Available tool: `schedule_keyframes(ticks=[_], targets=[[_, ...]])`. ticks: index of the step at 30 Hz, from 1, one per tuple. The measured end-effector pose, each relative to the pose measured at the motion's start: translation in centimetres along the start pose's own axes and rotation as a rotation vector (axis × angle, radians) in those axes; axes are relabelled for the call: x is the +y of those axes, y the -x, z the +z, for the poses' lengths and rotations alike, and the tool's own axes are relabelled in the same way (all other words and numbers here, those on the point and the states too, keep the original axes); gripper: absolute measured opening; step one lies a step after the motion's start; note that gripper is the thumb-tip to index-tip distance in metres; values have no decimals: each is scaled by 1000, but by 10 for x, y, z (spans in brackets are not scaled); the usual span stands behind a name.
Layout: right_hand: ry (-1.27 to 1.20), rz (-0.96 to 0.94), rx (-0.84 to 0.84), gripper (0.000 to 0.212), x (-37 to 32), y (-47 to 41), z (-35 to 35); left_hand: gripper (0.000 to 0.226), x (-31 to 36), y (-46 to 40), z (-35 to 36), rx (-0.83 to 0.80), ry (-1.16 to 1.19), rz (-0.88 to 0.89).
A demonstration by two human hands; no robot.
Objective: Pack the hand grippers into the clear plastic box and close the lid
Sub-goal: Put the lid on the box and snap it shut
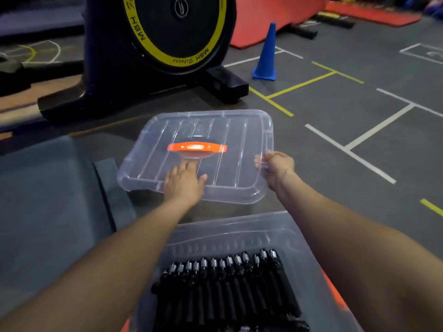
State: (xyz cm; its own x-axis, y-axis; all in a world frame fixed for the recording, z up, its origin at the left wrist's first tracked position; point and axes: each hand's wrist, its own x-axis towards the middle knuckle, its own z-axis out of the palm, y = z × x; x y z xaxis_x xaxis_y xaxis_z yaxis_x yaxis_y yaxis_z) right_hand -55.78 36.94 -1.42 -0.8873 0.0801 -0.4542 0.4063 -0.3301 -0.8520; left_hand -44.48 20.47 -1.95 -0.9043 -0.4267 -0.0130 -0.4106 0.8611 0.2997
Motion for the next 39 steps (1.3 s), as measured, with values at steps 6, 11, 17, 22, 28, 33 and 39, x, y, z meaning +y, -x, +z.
schedule_keyframes(ticks=[6,11,17,22,28,33,39], targets=[[-46,52,69,27,-26,54,-36,54,10,50,-43,4,70,292],[39,68,113,26,-30,95,-93,69,18,126,-62,-230,91,547],[109,108,96,29,-16,140,-156,43,29,207,-53,-328,76,544],[240,122,71,27,-1,160,-195,44,44,258,-34,-381,81,509],[634,5,-12,24,22,167,-223,43,49,289,-15,-414,81,538],[955,-124,42,30,34,163,-222,41,48,291,1,-455,75,500],[1154,-141,150,37,39,153,-213,54,46,275,13,-439,102,528]])
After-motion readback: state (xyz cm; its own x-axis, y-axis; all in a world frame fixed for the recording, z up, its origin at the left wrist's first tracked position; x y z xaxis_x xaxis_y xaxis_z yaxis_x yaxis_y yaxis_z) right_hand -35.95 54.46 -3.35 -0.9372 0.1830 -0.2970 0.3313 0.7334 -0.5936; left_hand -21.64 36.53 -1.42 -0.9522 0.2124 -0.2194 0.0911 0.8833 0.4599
